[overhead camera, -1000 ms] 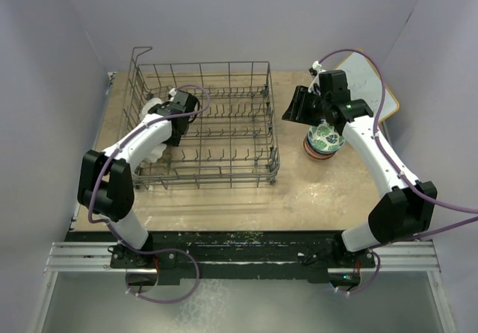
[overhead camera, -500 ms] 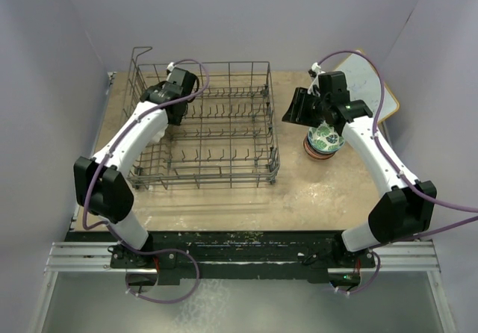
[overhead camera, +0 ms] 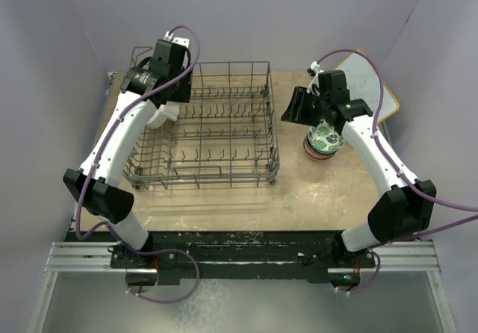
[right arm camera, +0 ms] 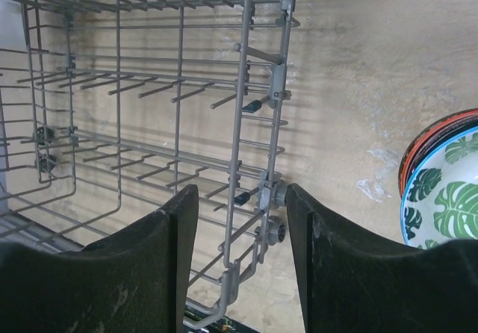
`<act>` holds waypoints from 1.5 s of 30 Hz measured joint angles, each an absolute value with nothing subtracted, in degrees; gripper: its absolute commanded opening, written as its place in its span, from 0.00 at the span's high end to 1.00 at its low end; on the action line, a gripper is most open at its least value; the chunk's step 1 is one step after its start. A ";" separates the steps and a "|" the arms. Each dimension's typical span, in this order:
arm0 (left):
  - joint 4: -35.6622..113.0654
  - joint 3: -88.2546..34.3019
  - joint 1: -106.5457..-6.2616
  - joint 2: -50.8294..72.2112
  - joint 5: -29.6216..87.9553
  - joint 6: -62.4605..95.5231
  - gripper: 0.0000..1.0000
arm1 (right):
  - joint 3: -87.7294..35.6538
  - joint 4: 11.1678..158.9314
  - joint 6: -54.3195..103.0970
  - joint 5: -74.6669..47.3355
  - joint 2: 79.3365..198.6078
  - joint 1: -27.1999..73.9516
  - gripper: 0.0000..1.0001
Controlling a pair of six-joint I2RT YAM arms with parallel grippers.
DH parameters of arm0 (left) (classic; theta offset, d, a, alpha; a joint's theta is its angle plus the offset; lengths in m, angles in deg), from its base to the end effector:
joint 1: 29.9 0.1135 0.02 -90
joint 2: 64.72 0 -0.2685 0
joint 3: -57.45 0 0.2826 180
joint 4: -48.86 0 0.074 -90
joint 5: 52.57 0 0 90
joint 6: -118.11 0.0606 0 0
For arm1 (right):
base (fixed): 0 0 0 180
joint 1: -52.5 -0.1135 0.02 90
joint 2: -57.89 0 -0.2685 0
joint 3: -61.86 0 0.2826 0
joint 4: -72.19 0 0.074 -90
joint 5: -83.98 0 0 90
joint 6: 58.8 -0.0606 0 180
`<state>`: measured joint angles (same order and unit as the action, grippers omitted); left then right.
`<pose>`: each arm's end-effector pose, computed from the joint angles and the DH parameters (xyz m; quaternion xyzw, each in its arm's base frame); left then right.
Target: Unload the bowls from the dish rack
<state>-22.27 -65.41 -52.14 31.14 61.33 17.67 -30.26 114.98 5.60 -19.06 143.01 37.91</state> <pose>0.3722 -0.1257 0.4188 0.0124 0.9045 0.0757 0.4195 0.3697 0.1104 0.3377 0.0333 0.8853 0.2505 0.3904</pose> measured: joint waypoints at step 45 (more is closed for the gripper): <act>34.14 -44.89 -50.26 31.18 -16.50 -27.88 0.29 | -32.53 101.64 -1.07 -36.26 142.79 37.63 1.00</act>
<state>34.14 -44.89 -50.26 31.18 -16.50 -27.88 -32.53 101.64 -1.07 -36.26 142.79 37.63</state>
